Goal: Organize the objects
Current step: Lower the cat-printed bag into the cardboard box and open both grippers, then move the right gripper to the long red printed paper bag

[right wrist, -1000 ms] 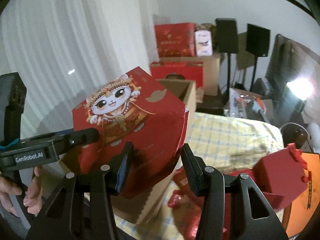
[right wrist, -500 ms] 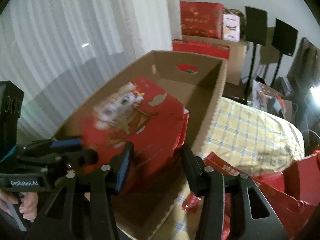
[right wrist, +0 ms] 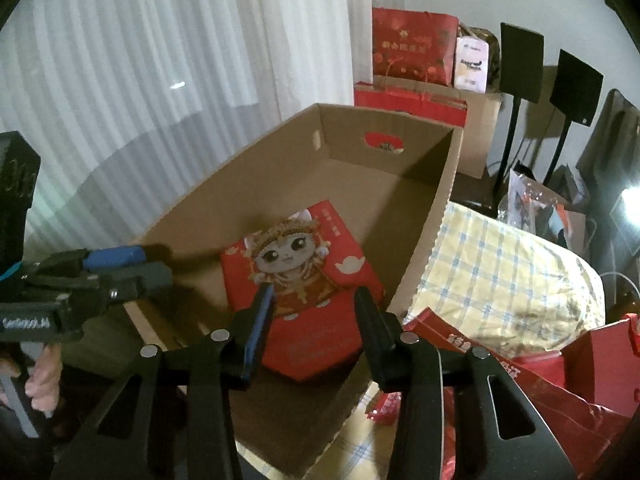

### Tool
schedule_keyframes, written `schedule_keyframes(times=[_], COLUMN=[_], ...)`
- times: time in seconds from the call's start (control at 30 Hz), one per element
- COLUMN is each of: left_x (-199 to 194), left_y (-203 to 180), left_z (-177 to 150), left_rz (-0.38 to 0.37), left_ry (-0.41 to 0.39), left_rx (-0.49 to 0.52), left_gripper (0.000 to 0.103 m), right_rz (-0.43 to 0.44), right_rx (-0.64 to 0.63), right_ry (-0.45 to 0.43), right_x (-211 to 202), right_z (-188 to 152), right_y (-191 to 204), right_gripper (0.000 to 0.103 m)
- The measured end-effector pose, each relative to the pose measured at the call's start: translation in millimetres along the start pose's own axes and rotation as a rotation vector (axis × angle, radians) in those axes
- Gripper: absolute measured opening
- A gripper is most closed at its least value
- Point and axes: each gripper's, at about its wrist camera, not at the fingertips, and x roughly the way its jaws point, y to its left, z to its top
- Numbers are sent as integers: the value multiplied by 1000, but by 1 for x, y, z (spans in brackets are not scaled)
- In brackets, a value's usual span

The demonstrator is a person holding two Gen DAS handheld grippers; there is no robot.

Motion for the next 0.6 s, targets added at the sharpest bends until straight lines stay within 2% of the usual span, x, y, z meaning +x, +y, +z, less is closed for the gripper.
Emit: schedule_keyframes(times=[0.1, 0.23, 0.3, 0.6], left_x=[-4, -6, -6, -3], left_y=[-1, -7, -10, -37], left_z=[3, 3, 4, 4], left_rz=[29, 56, 60, 34], left_ry=[-25, -43, -46, -48], left_rx=[12, 39, 51, 100], left_gripper=[91, 92, 92, 92], right_rz=[-16, -35, -61, -142], right_rx=[9, 24, 28, 60], right_ry=[-21, -44, -56, -76], right_x=[-8, -19, -26, -53], right_z=[0, -2, -3, -11], right_y=[0, -1, -2, -19], right_gripper=[58, 75, 80, 86])
